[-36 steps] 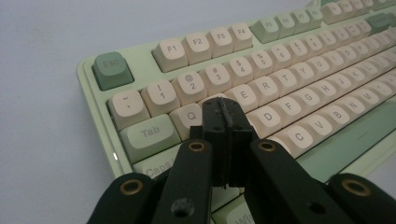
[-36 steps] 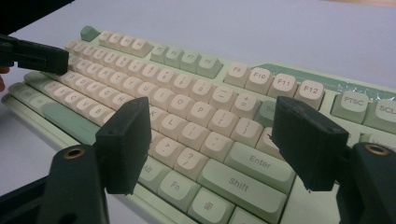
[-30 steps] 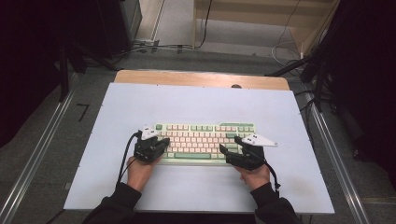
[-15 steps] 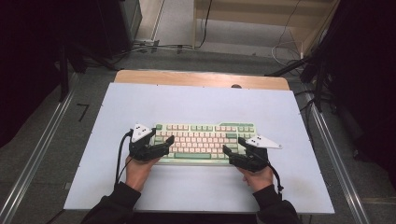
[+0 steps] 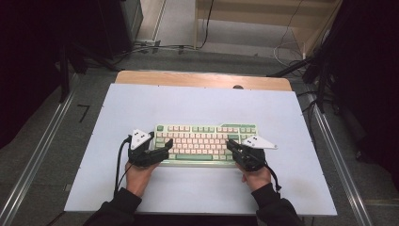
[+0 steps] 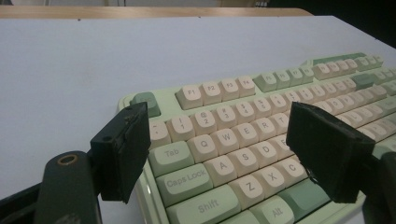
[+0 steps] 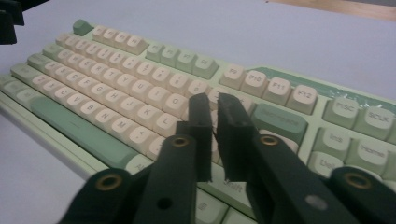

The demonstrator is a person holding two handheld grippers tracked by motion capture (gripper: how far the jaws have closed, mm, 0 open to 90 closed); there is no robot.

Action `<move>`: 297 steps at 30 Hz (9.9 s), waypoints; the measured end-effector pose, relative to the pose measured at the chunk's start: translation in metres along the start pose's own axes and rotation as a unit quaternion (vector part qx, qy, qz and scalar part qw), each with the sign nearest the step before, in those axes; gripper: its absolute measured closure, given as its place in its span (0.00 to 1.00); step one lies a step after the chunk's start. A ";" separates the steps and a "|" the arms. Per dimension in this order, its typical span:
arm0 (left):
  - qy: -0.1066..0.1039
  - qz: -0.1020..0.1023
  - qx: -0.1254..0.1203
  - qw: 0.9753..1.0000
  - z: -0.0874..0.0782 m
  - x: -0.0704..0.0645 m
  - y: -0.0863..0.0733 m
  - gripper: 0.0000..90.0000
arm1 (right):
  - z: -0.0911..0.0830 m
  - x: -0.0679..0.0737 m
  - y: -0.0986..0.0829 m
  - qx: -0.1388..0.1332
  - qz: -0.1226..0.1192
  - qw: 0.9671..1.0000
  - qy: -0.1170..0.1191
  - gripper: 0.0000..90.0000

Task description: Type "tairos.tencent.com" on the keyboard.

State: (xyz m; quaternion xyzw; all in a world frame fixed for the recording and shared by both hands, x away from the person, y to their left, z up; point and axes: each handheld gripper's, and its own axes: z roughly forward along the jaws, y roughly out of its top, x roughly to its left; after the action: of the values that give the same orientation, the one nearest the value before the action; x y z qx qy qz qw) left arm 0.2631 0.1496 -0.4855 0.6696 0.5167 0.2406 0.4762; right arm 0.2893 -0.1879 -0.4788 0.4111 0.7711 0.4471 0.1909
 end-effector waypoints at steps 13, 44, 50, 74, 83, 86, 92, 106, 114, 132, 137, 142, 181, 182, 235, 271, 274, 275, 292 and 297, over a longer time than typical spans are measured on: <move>0.015 -0.006 0.004 1.000 -0.015 0.006 -0.008 0.25 | 0.031 0.020 0.018 0.023 -0.006 0.999 0.041 0.98; 0.032 -0.019 0.004 0.999 -0.031 0.015 -0.014 0.25 | 0.070 0.035 0.028 0.079 -0.015 0.996 0.023 0.98; 0.031 -0.020 0.002 0.999 -0.031 0.015 -0.013 0.25 | 0.067 0.037 0.030 0.071 -0.012 0.997 0.028 0.98; 0.003 -0.016 0.002 1.000 -0.019 0.011 -0.006 0.36 | 0.046 0.022 0.027 0.037 0.017 0.999 0.036 0.30; -0.019 -0.013 0.012 1.000 -0.011 0.006 -0.004 0.46 | 0.038 0.016 0.022 0.032 0.023 0.999 0.023 0.29; -0.028 -0.012 0.012 0.999 -0.009 0.005 -0.003 0.49 | 0.038 0.015 0.021 0.035 0.024 0.999 0.022 0.29; -0.043 -0.013 0.020 0.999 -0.004 0.005 -0.002 0.57 | 0.033 0.012 0.018 0.033 0.031 0.999 0.016 0.29; -0.062 0.008 0.022 0.998 0.017 -0.006 0.007 0.90 | 0.019 0.001 0.010 0.029 0.050 0.998 -0.005 0.29; -0.079 0.018 0.040 0.996 0.033 -0.017 0.012 1.00 | 0.012 -0.002 0.005 0.029 0.056 0.998 -0.017 0.29; -0.066 0.042 0.083 0.993 0.055 -0.031 0.014 1.00 | 0.005 -0.006 0.001 0.025 0.063 0.997 -0.023 0.30; -0.064 0.044 0.088 0.993 0.056 -0.031 0.013 1.00 | 0.005 -0.004 0.002 0.026 0.061 0.998 -0.022 0.30; -0.062 0.043 0.092 0.993 0.057 -0.031 0.013 1.00 | 0.006 -0.004 0.002 0.024 0.061 0.998 -0.020 0.30; -0.075 0.037 0.048 0.995 0.029 -0.038 0.022 0.27 | 0.007 -0.002 0.002 0.025 0.054 0.998 -0.022 0.34; -0.074 0.037 0.044 0.996 0.027 -0.037 0.021 0.26 | 0.008 -0.002 0.003 0.024 0.053 0.998 -0.022 0.35; -0.010 -0.012 0.026 1.000 -0.020 0.003 -0.004 0.20 | 0.060 0.021 0.022 0.062 0.004 0.998 0.017 0.97; -0.014 -0.006 0.026 1.000 -0.018 0.002 -0.003 0.21 | 0.049 0.018 0.027 0.025 0.025 0.999 0.036 0.33; -0.016 -0.002 0.023 1.000 -0.018 0.001 -0.002 0.25 | 0.048 0.017 0.027 0.025 0.028 0.999 0.035 0.28; -0.019 0.000 0.021 1.000 -0.017 0.001 -0.002 0.30 | 0.046 0.017 0.027 0.023 0.027 0.999 0.032 0.27; -0.071 0.028 0.043 0.996 0.003 -0.004 0.002 0.96 | 0.030 0.005 0.016 0.024 0.044 0.999 0.007 0.28; -0.077 0.035 0.061 0.995 0.013 -0.007 0.003 1.00 | 0.024 0.000 0.013 0.021 0.053 0.998 -0.002 0.29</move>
State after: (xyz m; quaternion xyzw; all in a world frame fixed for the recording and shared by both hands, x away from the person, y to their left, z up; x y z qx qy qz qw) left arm 0.2728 0.1378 -0.4872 0.7316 0.4684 0.1732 0.4640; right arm 0.3112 -0.1715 -0.4807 0.4564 0.7572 0.4393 0.1592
